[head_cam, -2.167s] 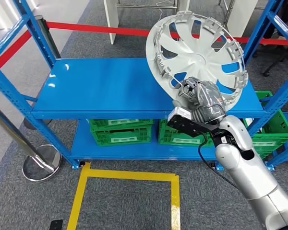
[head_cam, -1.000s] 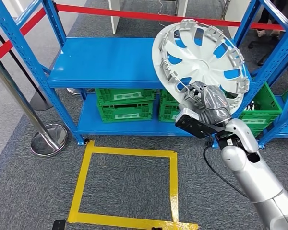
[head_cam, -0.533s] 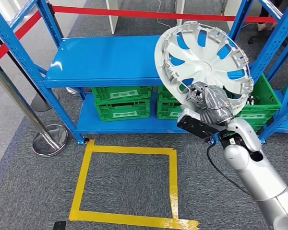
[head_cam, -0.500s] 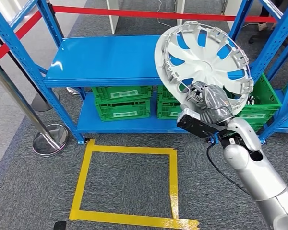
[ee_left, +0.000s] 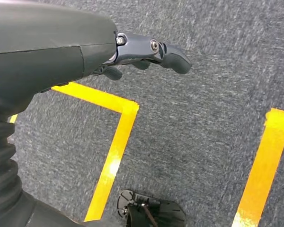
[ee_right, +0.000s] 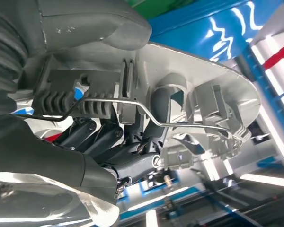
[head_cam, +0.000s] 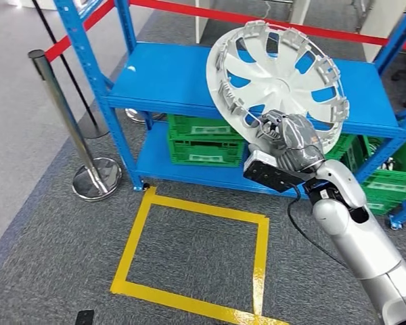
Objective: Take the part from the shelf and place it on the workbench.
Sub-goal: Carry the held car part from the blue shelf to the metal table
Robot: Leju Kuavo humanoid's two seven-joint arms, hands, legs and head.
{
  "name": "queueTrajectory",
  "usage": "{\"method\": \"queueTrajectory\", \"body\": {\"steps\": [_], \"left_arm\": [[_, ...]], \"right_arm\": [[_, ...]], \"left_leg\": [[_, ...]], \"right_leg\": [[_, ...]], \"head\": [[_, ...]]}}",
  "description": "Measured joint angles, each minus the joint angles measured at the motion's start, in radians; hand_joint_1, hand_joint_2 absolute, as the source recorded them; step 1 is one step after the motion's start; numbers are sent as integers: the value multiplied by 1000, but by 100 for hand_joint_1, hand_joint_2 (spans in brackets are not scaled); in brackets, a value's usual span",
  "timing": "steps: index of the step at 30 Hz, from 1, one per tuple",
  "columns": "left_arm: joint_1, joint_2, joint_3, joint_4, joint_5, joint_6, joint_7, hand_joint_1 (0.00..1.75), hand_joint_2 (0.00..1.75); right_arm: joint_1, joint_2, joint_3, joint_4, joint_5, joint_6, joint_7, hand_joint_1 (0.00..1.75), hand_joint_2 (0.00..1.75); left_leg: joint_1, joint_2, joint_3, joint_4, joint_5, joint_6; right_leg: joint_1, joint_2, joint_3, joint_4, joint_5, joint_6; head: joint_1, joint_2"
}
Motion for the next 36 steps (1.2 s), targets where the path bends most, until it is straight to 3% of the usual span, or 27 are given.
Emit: {"method": "queueTrajectory", "body": {"steps": [1, 2, 4, 5, 7, 9, 11, 13, 15, 16, 17, 18, 20, 22, 24, 25, 27, 29, 31, 32, 33, 35, 36], "left_arm": [[0, 0, 0, 0, 0, 0, 0, 0, 175], [0, -1, 0, 0, 1, 0, 0, 0, 175], [-2, -1, 0, 0, 2, 0, 0, 0, 175], [-4, -2, 0, 0, 2, 0, 0, 0, 175], [-6, -2, -1, 0, 2, 0, 0, 0, 175], [-5, -1, -1, 0, 2, 0, 0, 0, 175], [-5, 0, -1, 0, 3, 0, 0, 0, 175], [-7, -1, -3, 0, 4, 0, 0, 0, 175], [-9, -1, -4, 0, 4, 0, 0, 0, 175], [-9, -1, -5, 0, 4, 1, 0, 0, 175], [-9, -1, -5, 0, 5, 1, 0, 0, 175], [-9, -1, -5, 0, 5, 1, 0, 0, 175], [-11, -1, -6, 0, 7, 2, -1, 0, 175], [-14, -2, -6, 0, 8, 2, -3, 0, 175], [-15, 0, -7, 0, 10, 2, -4, 0, 175], [-15, 1, -7, 0, 11, 2, -4, 0, 175], [-16, 3, -8, 0, 12, 2, -3, 0, 175], [-18, 2, -12, 0, 11, 2, -3, 0, 175], [-18, -1, -16, 0, 10, 2, -2, 0, 175], [-17, -2, -17, 0, 11, 2, -1, 0, 175], [-17, -3, -18, 0, 11, 2, 0, 0, 175], [-16, -4, -20, 0, 12, 2, 0, 0, 175], [-16, -4, -21, 0, 12, 2, 0, 0, 175]], "right_arm": [[-5, 0, 4, 0, 0, 5, 0, 175, 175], [-11, 0, 8, 0, 0, 9, 0, 175, 175], [-29, 0, 17, 0, 1, 17, 0, 175, 175], [-41, 0, 22, -2, 4, 20, -1, 175, 175], [-61, 0, 30, -7, 12, 30, -2, 175, 175], [-78, 3, 40, -14, 18, 43, -2, 175, 175], [-98, 7, 51, -20, 19, 58, 1, 175, 175], [-120, 9, 63, -21, 21, 75, 4, 175, 175], [-142, 9, 80, -21, 22, 95, 8, 175, 175], [-152, 9, 90, -21, 22, 103, 10, 175, 175], [-161, 9, 99, -21, 22, 108, 12, 175, 175], [-168, 9, 106, -21, 21, 111, 13, 175, 175], [-181, 9, 119, -21, 19, 115, 13, 175, 175], [-196, 9, 131, -21, 17, 119, 15, 175, 175], [-215, 11, 143, -21, 15, 131, 19, 175, 175], [-225, 13, 149, -21, 14, 137, 21, 175, 175], [-242, 14, 160, -21, 12, 149, 25, 175, 175], [-255, 15, 170, -20, 10, 155, 28, 175, 175], [-262, 15, 182, -19, 9, 158, 31, 175, 175], [-265, 15, 188, -19, 8, 158, 33, 175, 175], [-267, 15, 192, -18, 6, 158, 35, 175, 175], [-269, 15, 196, -18, 1, 152, 43, 175, 175], [-268, 15, 198, -18, -2, 145, 45, 175, 175]], "left_leg": [[0, -12, 0, 2, 0, 0], [0, -25, 0, 4, 0, 0], [-1, -49, -3, 12, -1, -4], [-1, -60, -9, 17, -1, -8], [2, -78, -24, 24, 4, -20], [5, -89, -33, 26, 8, -31], [2, -56, -50, 61, -17, -42], [5, -5, -100, 173, -77, -54], [12, 12, -155, 298, -124, -62], [15, 14, -164, 319, -123, -64], [17, 17, -152, 298, -104, -64], [17, 24, -124, 241, -71, -64], [10, 73, -54, 97, -14, -58], [-2, 108, -25, 26, 2, -48], [-8, 90, -28, 19, 4, -36], [-7, 77, -27, 15, 7, -29], [-2, 53, -24, 8, 14, -16], [1, 28, -25, 7, 16, -9], [1, -4, -24, 8, 16, -8], [2, -20, -24, 10, 16, -8], [3, -37, -24, 12, 15, -9], [4, -68, -28, 21, 12, -15], [6, -82, -34, 26, 11, -19]], "right_leg": [[1, 1, -1, 2, 11, -1], [1, 4, 19, -38, 41, -2], [-3, 31, 89, -173, 106, -5], [-5, 46, 117, -228, 121, -6], [-5, 60, 137, -264, 121, -7], [-3, 41, 136, -270, 124, -14], [-6, 17, 139, -277, 128, -25], [-5, -7, 140, -279, 128, -34], [-3, -32, 140, -279, 127, -37], [-2, -44, 140, -279, 127, -37], [-2, -55, 141, -279, 127, -37], [-2, -66, 142, -279, 126, -36], [2, -85, 143, -278, 123, -32], [7, -105, 141, -277, 121, -24], [6, -128, 141, -277, 118, -13], [3, -123, 138, -272, 110, -8], [-2, -74, 112, -215, 71, -2], [-4, -16, 50, -85, 12, -2], [-3, 0, -2, 10, -7, -1], [-3, 1, -6, 5, 11, -1], [-4, 5, 10, -38, 47, -2], [-9, 41, 66, -171, 115, -3], [-12, 61, 91, -221, 131, -3]], "head": [[0, 0], [0, 0], [0, 0], [0, 0], [-1, 0], [-1, 0], [-5, 0], [-10, 0], [-11, 0], [-11, 0], [-11, 0], [-11, 0], [-11, 0], [-11, 0], [-11, 0], [-10, 0], [-6, 0], [0, 0], [2, 0], [2, 0], [3, 0], [2, 0], [2, 0]]}}
